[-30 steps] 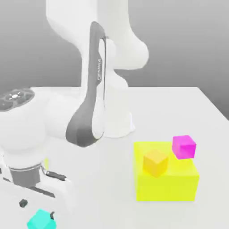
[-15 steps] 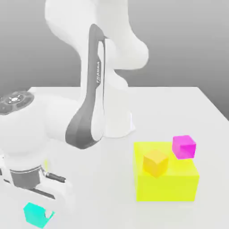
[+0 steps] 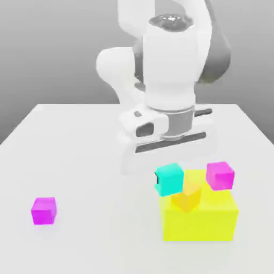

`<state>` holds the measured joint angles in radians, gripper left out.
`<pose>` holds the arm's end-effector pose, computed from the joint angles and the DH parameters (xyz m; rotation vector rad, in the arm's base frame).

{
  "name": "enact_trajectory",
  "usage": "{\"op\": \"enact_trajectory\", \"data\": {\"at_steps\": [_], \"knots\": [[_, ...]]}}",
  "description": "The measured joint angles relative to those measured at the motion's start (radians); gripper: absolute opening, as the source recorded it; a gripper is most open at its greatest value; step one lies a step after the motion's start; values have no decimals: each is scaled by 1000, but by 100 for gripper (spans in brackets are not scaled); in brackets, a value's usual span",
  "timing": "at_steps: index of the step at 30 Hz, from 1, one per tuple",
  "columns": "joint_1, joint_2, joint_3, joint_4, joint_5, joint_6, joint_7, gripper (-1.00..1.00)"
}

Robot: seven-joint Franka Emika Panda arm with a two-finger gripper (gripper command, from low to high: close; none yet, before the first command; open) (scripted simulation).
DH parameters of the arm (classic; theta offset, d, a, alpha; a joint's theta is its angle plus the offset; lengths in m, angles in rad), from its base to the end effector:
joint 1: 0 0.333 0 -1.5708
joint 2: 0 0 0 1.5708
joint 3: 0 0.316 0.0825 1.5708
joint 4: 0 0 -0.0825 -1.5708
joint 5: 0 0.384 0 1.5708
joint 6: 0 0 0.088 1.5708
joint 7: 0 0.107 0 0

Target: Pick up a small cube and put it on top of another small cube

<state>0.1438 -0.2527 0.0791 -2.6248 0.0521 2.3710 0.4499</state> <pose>0.4050 0.0914 0.3338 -3.0987 0.4160 0.0107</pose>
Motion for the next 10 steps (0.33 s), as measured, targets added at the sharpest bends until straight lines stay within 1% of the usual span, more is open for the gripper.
{"op": "enact_trajectory", "data": {"at_steps": [1,2,6,7,10], "knots": [[21,-39,13,-20,1,-18,-22,-100],[30,-43,21,-36,0,-7,-32,-100],[34,52,36,-84,-9,137,-35,-100],[33,71,38,-92,-12,164,-34,100],[33,71,38,-92,-12,164,-34,100]]}}
